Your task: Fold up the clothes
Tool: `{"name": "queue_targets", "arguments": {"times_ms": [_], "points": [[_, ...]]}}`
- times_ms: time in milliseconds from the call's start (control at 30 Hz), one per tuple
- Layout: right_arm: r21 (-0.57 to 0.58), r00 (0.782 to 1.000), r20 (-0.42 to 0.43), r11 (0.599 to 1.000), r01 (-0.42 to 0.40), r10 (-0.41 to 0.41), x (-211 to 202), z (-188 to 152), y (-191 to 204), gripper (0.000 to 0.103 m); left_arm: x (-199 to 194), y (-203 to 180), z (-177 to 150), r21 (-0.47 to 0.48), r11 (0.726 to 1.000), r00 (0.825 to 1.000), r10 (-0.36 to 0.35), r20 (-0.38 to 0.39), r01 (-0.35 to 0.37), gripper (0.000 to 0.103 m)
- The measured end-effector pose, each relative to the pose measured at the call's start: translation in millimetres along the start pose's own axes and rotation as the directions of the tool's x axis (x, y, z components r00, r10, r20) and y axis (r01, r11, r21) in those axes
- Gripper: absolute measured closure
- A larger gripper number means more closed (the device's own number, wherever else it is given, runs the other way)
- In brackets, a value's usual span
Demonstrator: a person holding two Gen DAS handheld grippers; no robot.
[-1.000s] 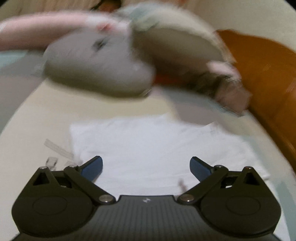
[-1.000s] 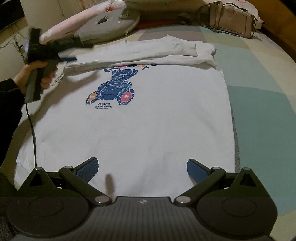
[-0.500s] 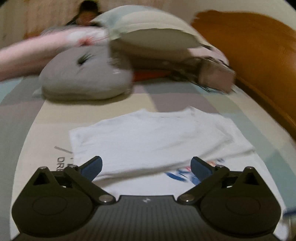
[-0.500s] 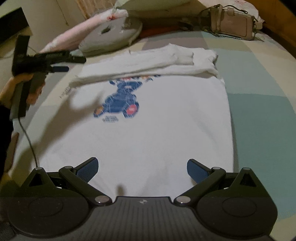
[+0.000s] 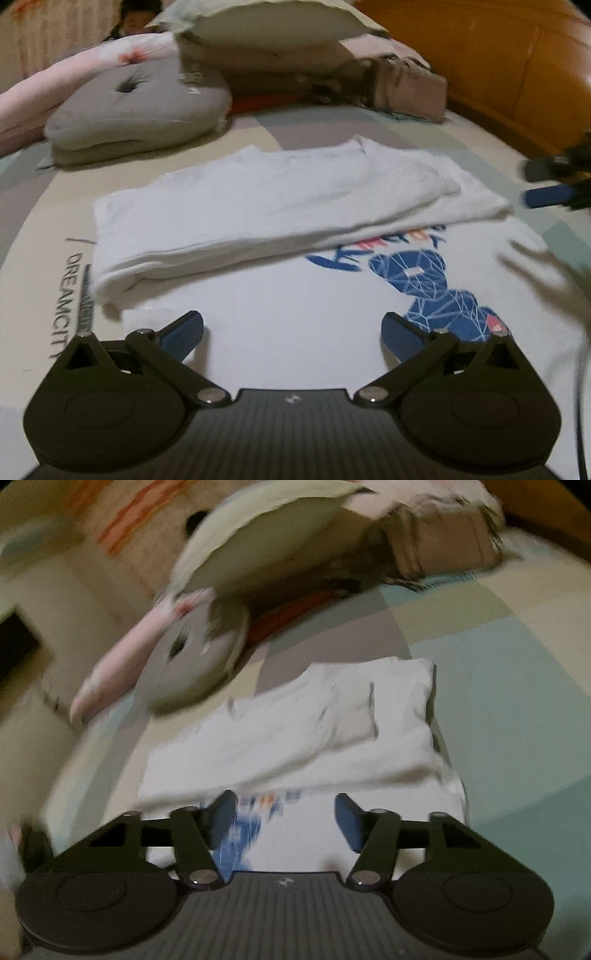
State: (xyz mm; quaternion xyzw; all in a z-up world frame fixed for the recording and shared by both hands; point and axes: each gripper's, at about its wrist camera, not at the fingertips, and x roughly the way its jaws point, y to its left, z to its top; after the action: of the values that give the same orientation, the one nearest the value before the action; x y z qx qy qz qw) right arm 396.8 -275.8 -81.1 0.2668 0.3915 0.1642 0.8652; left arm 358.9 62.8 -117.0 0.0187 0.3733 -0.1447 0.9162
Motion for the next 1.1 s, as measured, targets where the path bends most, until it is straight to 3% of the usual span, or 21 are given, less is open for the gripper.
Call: {"name": "queue_targets", "arguments": {"times_ms": [67,233,433,500,533,567,633,733,867,1033,1100], "points": [[0.089,1.0,0.015,0.996,-0.018,0.017,22,12,-15,0.042,-5,6,0,-0.008,1.0,1.0,-0.02,0.002,0.02,0.001],[0.253,0.999,0.04,0.967,-0.009,-0.001,71,24,-45,0.043,-14,22,4,-0.031,0.999,0.999,0.041,0.031,-0.041,0.001],[0.267,0.989,0.14,0.964,0.012,-0.051,87,16,-46,0.045,-22,49,6,-0.116,0.993,0.997,0.028,0.067,-0.02,0.001],[0.221,0.984,0.149,0.973,0.064,-0.099,89,14,-37,0.055,-23,55,6,-0.137,0.99,0.997,0.035,0.072,-0.025,0.001],[0.196,0.979,0.147,0.975,0.108,-0.138,90,14,-33,0.072,-24,57,6,-0.142,0.99,0.997,0.036,0.075,-0.025,0.001],[0.176,0.976,0.143,0.974,0.14,-0.166,91,13,-29,0.082,-25,58,7,-0.146,0.989,0.996,0.036,0.079,-0.024,0.001],[0.166,0.973,0.151,0.975,0.147,-0.173,84,13,-22,0.092,-27,60,8,-0.148,0.989,0.996,0.035,0.084,-0.022,0.001],[0.12,0.968,0.192,0.983,0.138,-0.159,66,14,-9,0.092,-29,61,8,-0.144,0.989,0.996,0.034,0.088,-0.021,0.001],[0.069,0.963,0.18,0.979,0.191,-0.2,55,14,2,0.092,-29,62,8,-0.153,0.988,0.995,0.044,0.085,-0.031,0.001],[0.12,0.95,0.14,0.957,0.264,-0.279,60,8,-14,0.091,-29,61,9,-0.148,0.989,0.996,0.04,0.079,-0.028,0.001],[0.133,0.948,0.108,0.949,0.285,-0.3,65,6,-21,0.085,-28,62,8,-0.146,0.989,0.997,0.035,0.075,-0.024,0.001]]}}
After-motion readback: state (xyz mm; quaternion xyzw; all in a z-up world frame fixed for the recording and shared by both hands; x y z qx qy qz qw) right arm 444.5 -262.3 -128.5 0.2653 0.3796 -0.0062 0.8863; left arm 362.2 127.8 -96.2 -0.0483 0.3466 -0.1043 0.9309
